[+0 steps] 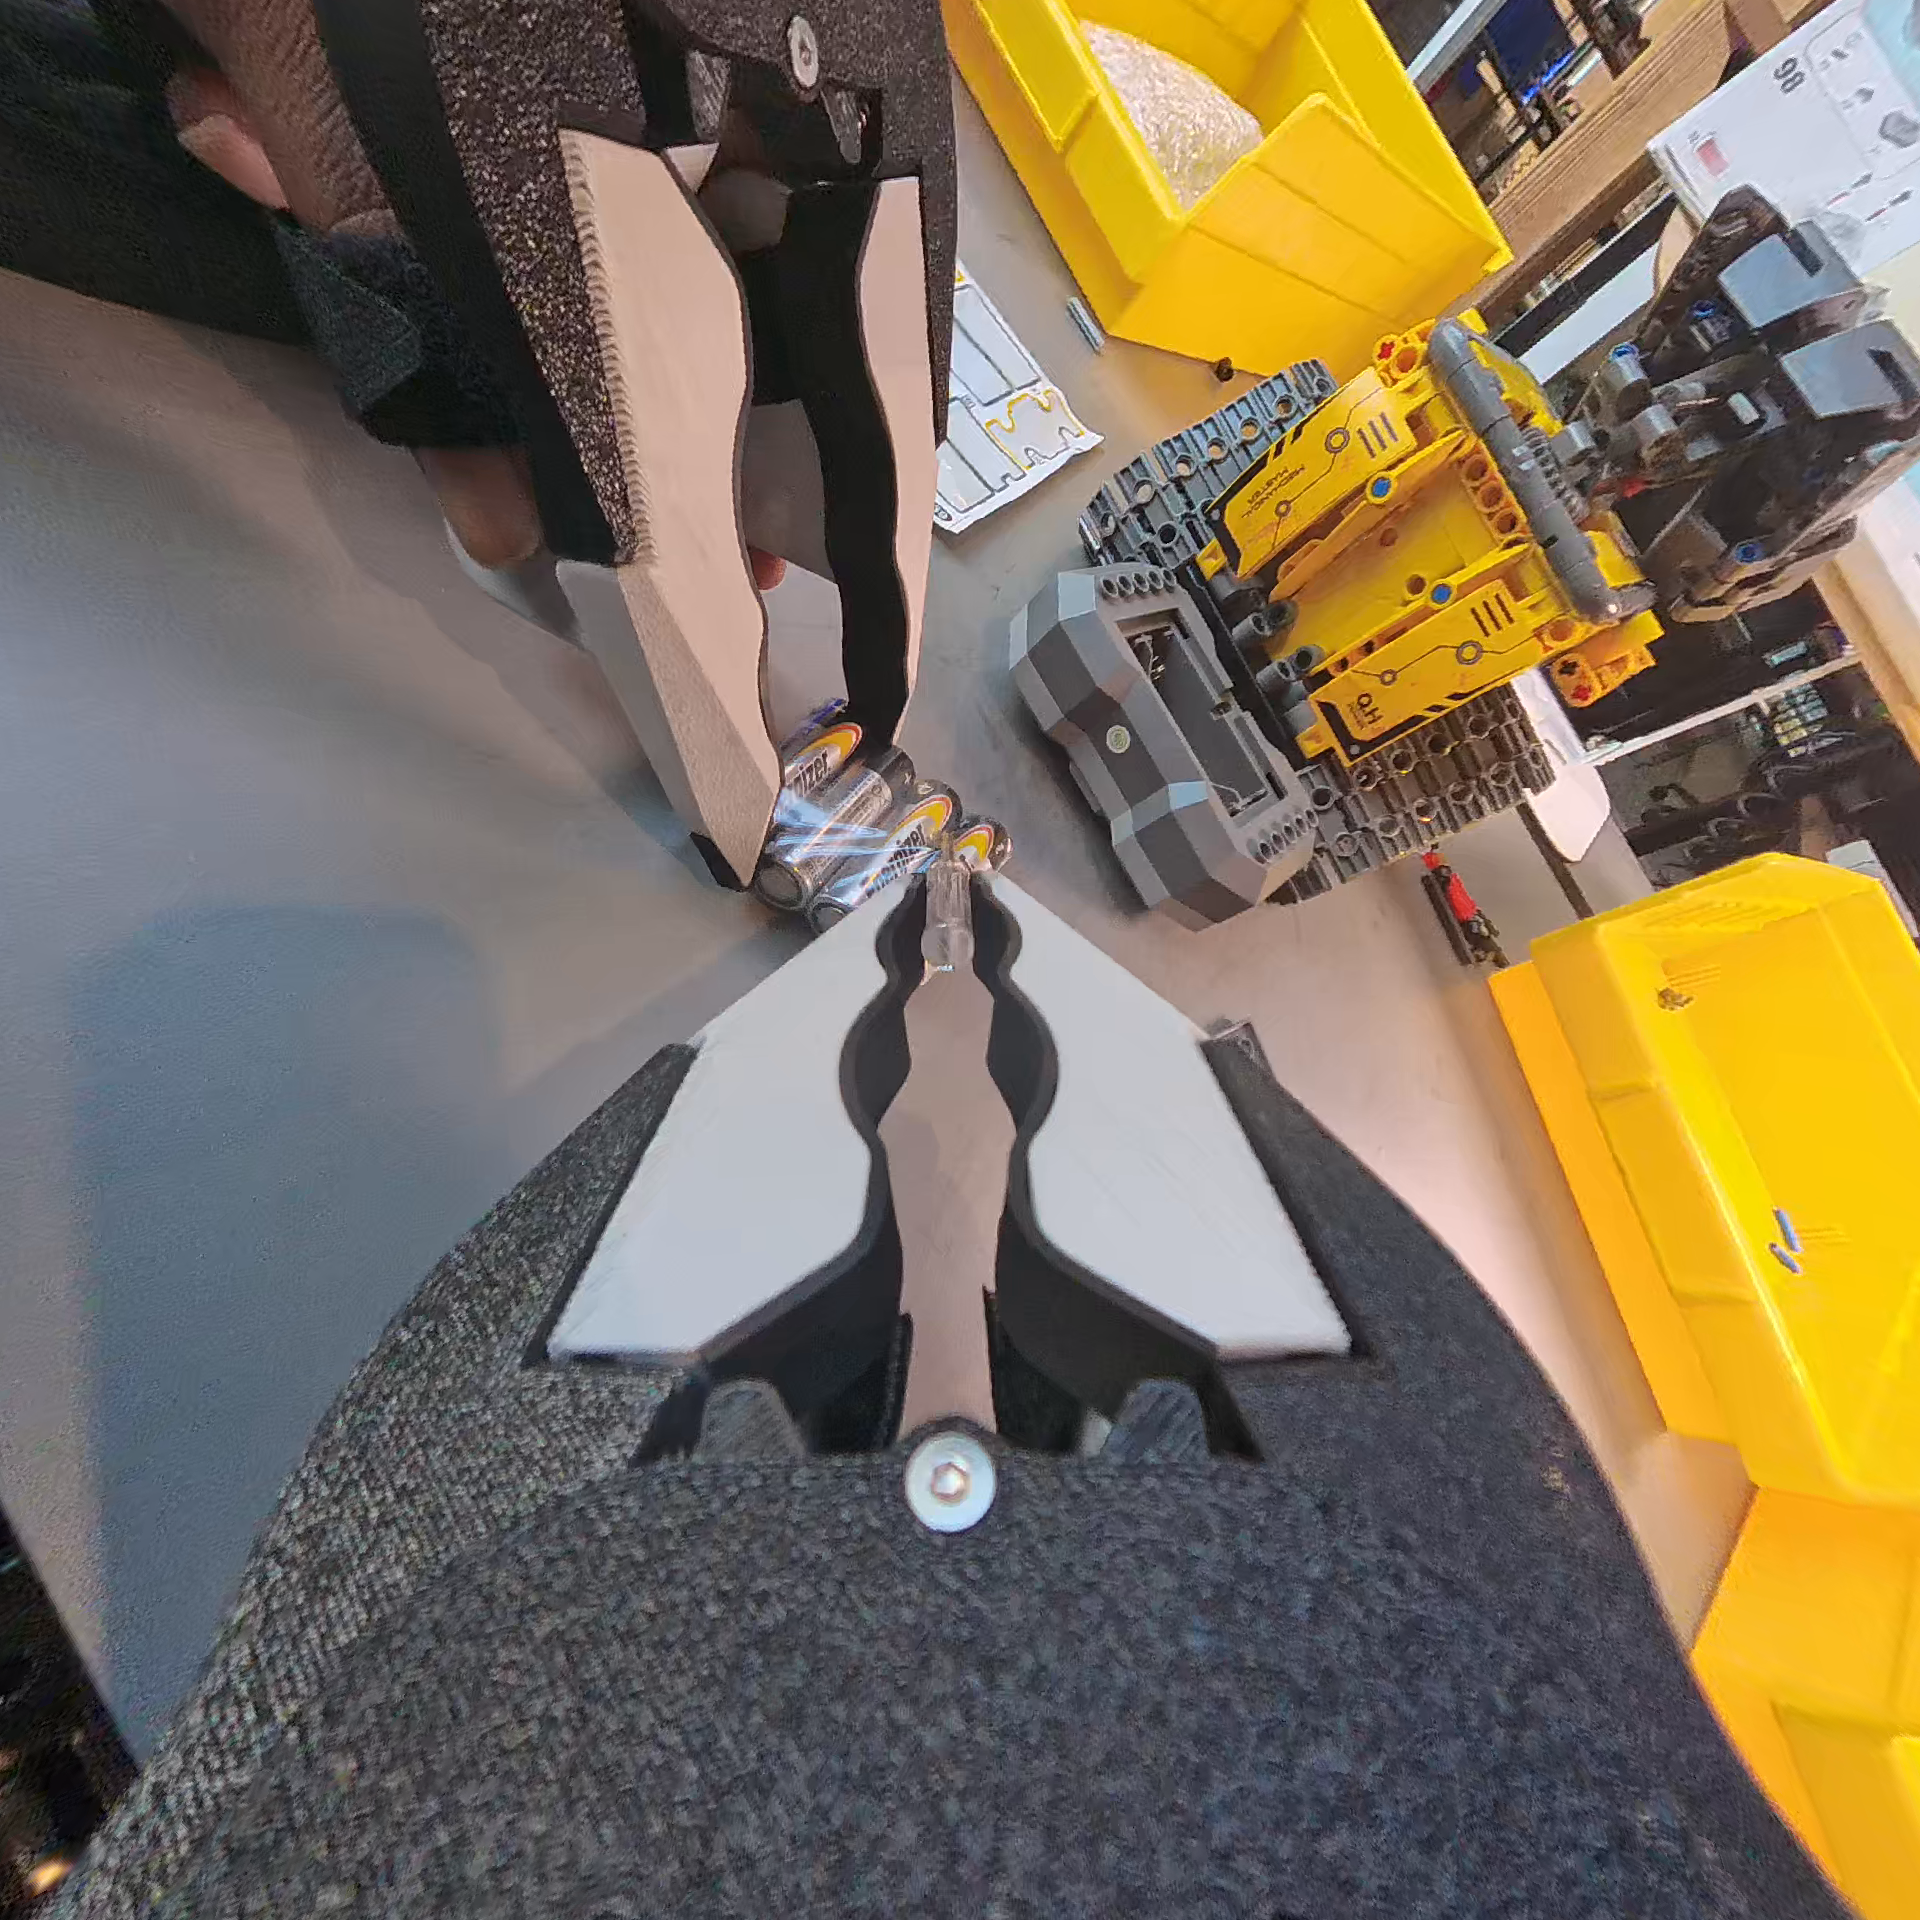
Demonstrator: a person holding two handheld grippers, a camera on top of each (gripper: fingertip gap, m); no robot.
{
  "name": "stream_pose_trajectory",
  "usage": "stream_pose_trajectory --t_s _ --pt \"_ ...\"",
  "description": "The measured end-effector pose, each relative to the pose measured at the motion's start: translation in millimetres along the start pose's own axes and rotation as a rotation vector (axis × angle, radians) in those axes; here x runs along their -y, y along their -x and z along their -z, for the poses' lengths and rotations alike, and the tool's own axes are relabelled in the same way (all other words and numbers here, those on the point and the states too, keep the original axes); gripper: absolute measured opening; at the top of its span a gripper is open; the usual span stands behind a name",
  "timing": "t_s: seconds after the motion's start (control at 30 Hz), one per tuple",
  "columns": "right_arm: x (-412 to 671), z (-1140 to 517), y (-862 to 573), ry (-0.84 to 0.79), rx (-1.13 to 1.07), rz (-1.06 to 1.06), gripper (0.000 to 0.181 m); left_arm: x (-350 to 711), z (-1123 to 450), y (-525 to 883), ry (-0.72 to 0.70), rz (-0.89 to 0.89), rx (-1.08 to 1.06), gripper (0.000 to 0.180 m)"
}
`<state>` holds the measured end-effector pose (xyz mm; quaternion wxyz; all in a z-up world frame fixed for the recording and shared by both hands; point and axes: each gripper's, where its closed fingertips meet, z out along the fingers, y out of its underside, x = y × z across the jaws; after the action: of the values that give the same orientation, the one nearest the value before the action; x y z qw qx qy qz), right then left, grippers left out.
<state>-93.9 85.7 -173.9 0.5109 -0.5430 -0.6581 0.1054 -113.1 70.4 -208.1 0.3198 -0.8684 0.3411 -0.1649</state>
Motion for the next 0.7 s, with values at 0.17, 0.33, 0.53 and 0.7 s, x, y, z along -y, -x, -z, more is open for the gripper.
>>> stream_pose_trajectory --t_s 0.17,0.33,0.53,0.7 --pt "4 -9 -6 -0.028 -0.008 -0.075 0.007 0 1 2 -0.001 0.006 0.01 0.05" --pt "10 -14 -16 -0.083 0.085 -0.364 0.007 -1 0 5 0.009 -0.018 0.034 0.05" --pt "33 -5 -70 -0.209 0.045 -0.512 0.007 3 -5 -30 0.015 -0.059 -0.067 0.05" --pt "24 13 -90 -0.176 0.024 -0.445 0.007 3 -5 -30 0.017 -0.061 -0.075 0.05"
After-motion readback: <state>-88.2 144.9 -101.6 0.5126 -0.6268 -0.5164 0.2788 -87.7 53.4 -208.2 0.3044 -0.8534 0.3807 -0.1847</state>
